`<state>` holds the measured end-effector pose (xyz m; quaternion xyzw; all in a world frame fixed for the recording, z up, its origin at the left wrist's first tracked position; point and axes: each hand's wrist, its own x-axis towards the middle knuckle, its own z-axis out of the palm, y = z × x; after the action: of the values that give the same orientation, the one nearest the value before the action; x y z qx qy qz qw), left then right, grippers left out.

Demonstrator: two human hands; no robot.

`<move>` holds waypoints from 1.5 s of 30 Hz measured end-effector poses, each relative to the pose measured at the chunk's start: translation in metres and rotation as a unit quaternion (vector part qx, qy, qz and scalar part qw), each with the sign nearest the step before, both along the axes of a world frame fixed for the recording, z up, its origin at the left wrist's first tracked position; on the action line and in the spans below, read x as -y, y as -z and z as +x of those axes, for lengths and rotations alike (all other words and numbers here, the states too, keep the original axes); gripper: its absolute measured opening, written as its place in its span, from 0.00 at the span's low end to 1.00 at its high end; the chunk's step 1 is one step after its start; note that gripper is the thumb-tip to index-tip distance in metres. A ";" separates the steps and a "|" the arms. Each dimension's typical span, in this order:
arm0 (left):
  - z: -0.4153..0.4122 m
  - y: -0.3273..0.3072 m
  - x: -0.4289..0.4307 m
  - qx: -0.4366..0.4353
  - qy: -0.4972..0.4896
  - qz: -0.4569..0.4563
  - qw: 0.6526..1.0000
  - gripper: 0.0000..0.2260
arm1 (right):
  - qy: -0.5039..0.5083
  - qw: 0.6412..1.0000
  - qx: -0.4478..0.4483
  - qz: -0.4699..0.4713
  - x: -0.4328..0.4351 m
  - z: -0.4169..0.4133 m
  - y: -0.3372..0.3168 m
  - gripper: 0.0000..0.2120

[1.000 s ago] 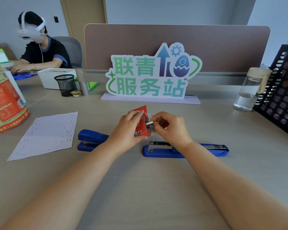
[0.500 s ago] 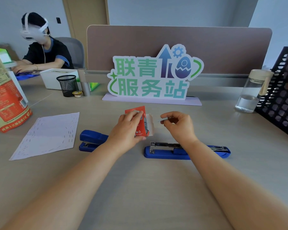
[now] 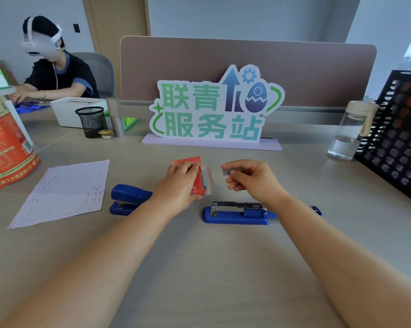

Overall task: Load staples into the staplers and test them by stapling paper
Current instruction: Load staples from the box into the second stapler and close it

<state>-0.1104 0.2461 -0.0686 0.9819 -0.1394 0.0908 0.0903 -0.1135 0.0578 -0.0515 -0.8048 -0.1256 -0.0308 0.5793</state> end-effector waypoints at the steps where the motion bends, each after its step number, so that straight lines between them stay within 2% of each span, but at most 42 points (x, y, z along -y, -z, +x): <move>1: 0.002 0.000 0.000 -0.011 0.000 0.013 1.000 0.36 | -0.004 1.000 -0.007 0.001 0.002 -0.002 0.001 0.13; 9: 0.016 0.001 0.009 -0.075 0.015 0.094 0.993 0.33 | 0.018 0.999 -0.033 -0.024 0.007 -0.015 -0.002 0.14; 16: 0.018 0.004 0.011 -0.110 0.038 0.109 0.987 0.23 | 0.037 0.998 0.019 -0.046 0.008 -0.020 -0.001 0.11; 19: 0.015 0.004 0.010 -0.101 0.036 0.113 0.988 0.23 | 0.043 0.997 0.035 -0.060 0.010 -0.022 0.001 0.11; 22: 0.007 -0.002 0.010 -0.051 0.046 0.121 0.990 0.23 | 0.052 0.994 0.045 -0.089 0.012 -0.024 0.004 0.09; 25: -0.004 -0.012 0.010 -0.034 0.082 0.076 0.993 0.17 | 0.041 0.991 0.051 -0.120 0.012 -0.026 0.008 0.05; 29: -0.017 -0.018 0.009 -0.088 0.114 -0.004 0.990 0.13 | 0.030 0.974 0.082 -0.207 0.008 -0.027 0.016 0.06; 33: -0.027 -0.008 0.010 -0.122 0.124 -0.044 0.984 0.12 | 0.013 0.970 0.103 -0.221 0.007 -0.029 0.023 0.04; 39: -0.035 0.008 0.013 -0.074 0.104 -0.142 0.982 0.13 | 0.011 0.969 0.093 -0.230 0.008 -0.030 0.028 0.06; 45: -0.038 0.016 0.013 -0.051 0.096 -0.163 0.981 0.15 | 0.016 0.971 0.088 -0.222 0.009 -0.031 0.029 0.03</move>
<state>-0.1486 0.2327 -0.0842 0.9394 -0.2114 0.0529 0.2645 -0.1445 0.0489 -0.0809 -0.9095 -0.1668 -0.0818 0.3720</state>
